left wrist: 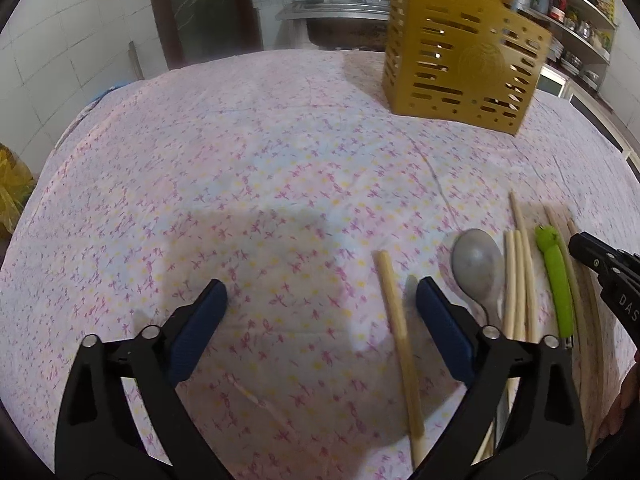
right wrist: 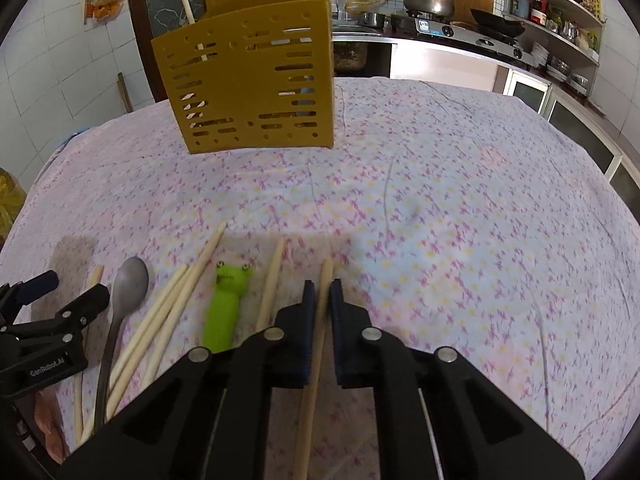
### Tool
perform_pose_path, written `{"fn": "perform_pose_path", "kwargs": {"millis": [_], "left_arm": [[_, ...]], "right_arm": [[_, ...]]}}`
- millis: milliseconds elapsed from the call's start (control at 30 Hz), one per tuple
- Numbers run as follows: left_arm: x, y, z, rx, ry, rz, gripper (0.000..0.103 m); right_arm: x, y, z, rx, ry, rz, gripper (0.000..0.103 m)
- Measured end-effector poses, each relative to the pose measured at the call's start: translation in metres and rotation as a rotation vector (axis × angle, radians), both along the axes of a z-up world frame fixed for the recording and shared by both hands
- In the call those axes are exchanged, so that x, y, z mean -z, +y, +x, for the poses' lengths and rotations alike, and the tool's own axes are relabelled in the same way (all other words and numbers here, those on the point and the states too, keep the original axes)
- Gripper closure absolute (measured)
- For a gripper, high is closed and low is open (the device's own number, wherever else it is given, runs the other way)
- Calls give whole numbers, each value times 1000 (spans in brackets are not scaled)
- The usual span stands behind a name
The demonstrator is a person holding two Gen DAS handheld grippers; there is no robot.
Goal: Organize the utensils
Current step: 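Grasp a wooden chopstick with the right tool while the left tool grasps another chopstick, then lift both chopsticks over the yellow holder, drop them in, open both tools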
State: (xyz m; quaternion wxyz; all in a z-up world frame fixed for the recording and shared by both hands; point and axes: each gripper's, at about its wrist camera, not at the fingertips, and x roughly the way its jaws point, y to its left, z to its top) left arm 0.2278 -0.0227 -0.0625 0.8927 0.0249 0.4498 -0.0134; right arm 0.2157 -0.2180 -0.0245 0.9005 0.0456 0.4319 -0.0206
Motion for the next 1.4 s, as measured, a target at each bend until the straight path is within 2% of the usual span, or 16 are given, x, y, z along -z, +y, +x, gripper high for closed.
{"fn": "perform_pose_path", "kwargs": {"millis": [33,200,233,400,467,667,800,1067,1233,1400], "left_arm": [[-1,-1,0,7,0,-5,19],[-6,-6,5,32,19,-25,50],[-7,-7,5,35,21,-26,53],[-10,-10,7,52,27,-38,87],[-10,-7,12,51,34,-57,94],[-16,-2,13,56,24,-95,95],[-36,-4,2,76,-64,-96,95],[-102,-13,-28,121,-326,-92,98],[-130,-11,-42,124,-437,-115,98],[-141,-8,-53,123,-495,-117,98]], "right_arm": [[0,0,0,1,-2,2,95],[1,-2,5,9,-4,22,95],[1,-4,6,15,-4,34,95],[-3,-3,7,15,-8,38,96],[-6,-3,4,17,-19,41,96],[-24,-5,-7,23,-79,43,97],[-41,-9,-16,28,-146,58,97],[-77,-18,-35,45,-299,95,97],[-98,-20,-49,49,-403,102,97],[-110,-18,-58,56,-480,80,97]]}}
